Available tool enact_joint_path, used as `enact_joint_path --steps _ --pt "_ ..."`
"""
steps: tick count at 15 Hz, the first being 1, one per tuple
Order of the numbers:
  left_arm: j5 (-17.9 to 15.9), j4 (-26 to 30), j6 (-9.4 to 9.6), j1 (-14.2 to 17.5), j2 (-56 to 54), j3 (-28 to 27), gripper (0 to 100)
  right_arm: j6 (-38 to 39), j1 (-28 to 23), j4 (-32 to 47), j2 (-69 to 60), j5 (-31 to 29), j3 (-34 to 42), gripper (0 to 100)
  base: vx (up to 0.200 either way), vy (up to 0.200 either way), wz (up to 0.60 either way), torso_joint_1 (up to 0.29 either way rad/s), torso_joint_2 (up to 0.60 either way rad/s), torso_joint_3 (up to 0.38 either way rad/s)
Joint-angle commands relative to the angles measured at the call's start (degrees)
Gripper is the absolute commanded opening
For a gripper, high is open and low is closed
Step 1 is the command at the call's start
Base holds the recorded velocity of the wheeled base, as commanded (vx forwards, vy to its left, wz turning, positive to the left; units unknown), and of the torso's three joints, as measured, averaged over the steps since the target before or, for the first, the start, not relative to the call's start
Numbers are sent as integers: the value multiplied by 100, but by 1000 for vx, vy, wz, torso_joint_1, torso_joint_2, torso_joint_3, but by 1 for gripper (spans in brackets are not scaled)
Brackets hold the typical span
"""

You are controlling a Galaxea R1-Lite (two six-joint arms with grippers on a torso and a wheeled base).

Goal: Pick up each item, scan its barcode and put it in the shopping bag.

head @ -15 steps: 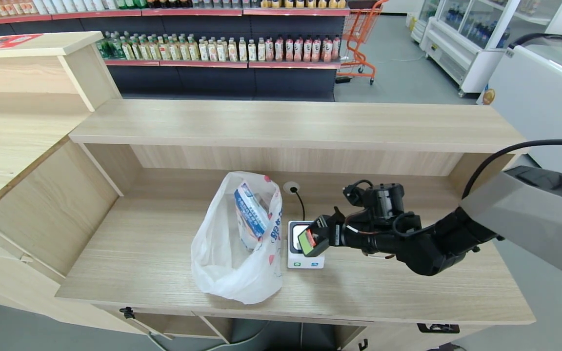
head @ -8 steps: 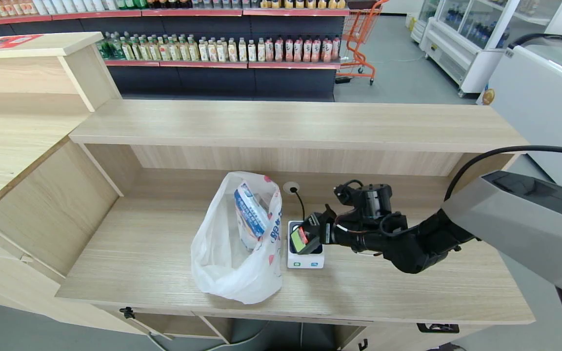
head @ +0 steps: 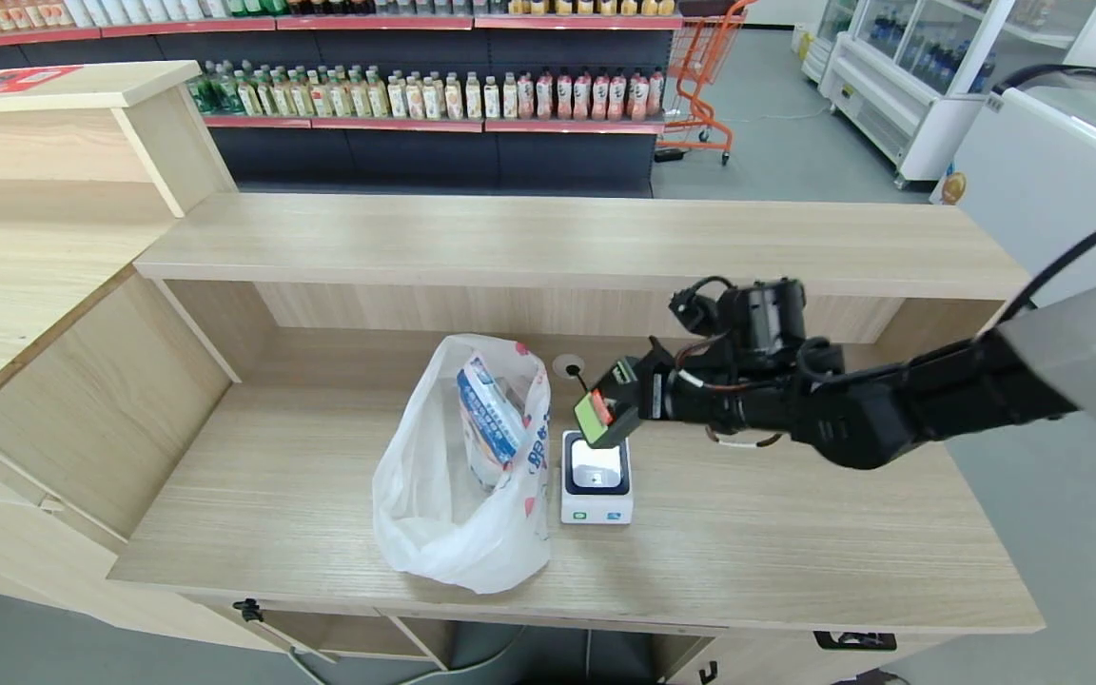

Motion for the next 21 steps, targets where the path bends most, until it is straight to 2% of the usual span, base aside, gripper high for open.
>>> enact_joint_path --steps 1,3,9,16,21 --pt "0 -1 0 1 -2 0 100 -1056 -140 691 -1579 -295 301 0 0 0 0 0 0 0" --pt "0 -1 -9 1 -2 0 100 -1513 -237 691 -2124 -400 837 0 0 0 0 0 0 0" --pt "0 -1 -9 1 -2 0 100 -1487 -166 718 -3073 -31 1848 0 0 0 0 0 0 0" --pt "0 -1 8 1 -2 0 100 -1478 -166 718 -3152 145 2076 0 0 0 0 0 0 0" --pt "0 -1 17 1 -2 0 100 -1416 -122 700 -3038 303 2067 0 0 200 0 3 1 3"
